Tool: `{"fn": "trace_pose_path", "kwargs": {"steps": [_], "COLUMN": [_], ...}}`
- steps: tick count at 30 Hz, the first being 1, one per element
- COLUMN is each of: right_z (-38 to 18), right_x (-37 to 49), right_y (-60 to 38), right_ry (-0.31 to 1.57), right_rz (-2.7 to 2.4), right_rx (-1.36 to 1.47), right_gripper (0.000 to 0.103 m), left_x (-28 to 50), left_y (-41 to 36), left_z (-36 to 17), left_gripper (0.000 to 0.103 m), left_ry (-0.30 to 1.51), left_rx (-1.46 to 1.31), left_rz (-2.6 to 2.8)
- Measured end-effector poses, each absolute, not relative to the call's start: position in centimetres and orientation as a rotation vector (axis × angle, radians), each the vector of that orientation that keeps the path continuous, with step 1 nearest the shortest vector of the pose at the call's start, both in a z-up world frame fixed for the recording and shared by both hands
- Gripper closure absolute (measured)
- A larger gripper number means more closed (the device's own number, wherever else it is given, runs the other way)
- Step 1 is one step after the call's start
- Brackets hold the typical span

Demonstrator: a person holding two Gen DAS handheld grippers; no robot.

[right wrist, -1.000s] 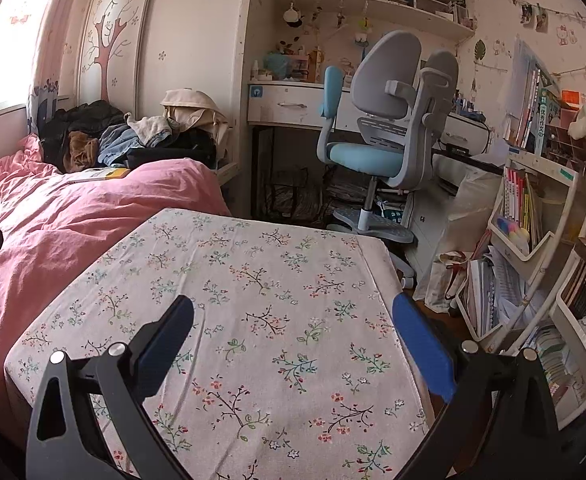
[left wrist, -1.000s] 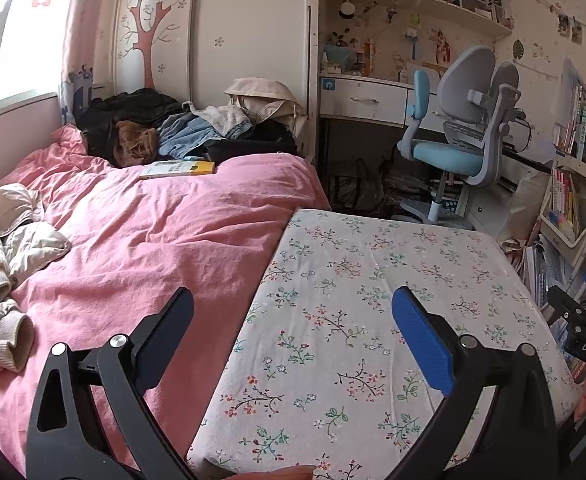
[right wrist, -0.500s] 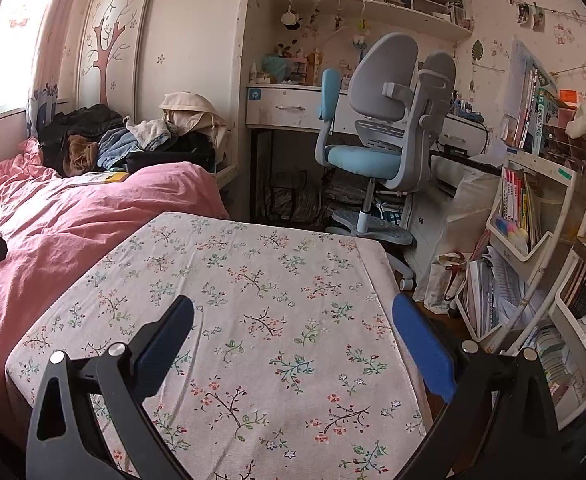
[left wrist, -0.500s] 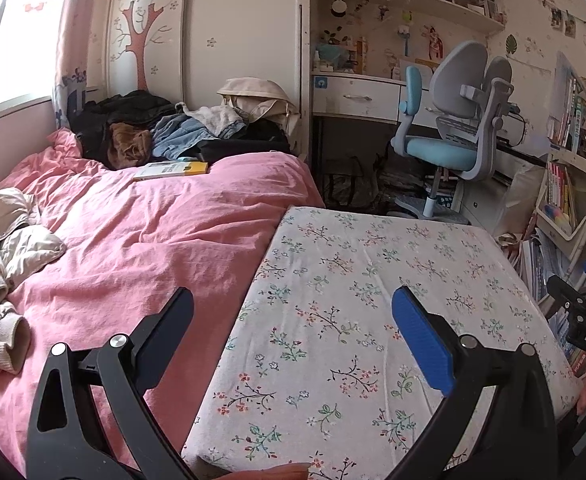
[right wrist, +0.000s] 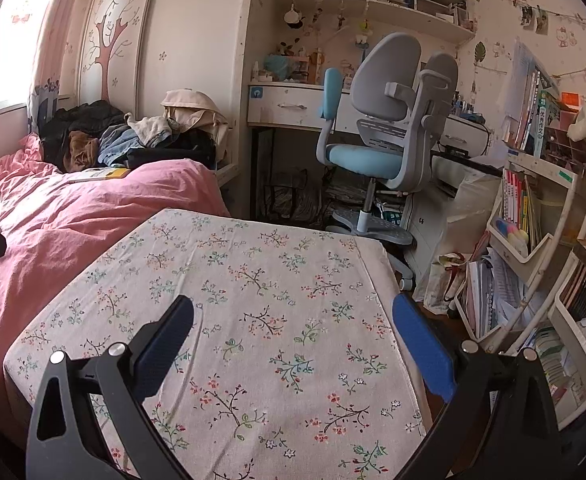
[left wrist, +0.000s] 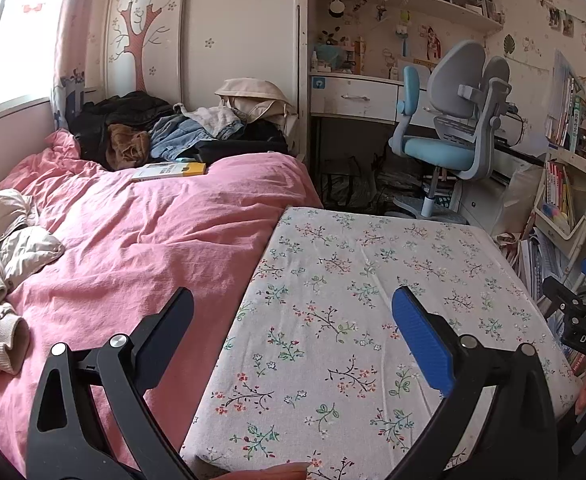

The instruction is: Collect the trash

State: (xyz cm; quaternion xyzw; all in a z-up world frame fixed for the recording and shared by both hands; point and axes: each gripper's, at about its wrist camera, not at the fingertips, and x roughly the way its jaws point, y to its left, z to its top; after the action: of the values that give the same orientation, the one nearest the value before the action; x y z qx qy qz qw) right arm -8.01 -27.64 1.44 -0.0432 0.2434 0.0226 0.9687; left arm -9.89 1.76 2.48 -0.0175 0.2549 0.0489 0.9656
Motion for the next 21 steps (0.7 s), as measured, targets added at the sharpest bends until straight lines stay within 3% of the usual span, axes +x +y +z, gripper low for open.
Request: {"fn": "trace_pose_path", "kwargs": {"steps": [21], "right_z": [1.16], "right_x": [-8.0], "right_y": [-27.77], "right_ry": [0.497], "right_rz": [0.046], "right_rx": [-0.1], "right_gripper": [0.008], "left_x": [-9.86], "left_y": [1.6], "left_z": [2.51], "left_gripper": [0.007], "left_ry": [0.515], "left_rx": [-0.036], "left_rz": [0.098]}}
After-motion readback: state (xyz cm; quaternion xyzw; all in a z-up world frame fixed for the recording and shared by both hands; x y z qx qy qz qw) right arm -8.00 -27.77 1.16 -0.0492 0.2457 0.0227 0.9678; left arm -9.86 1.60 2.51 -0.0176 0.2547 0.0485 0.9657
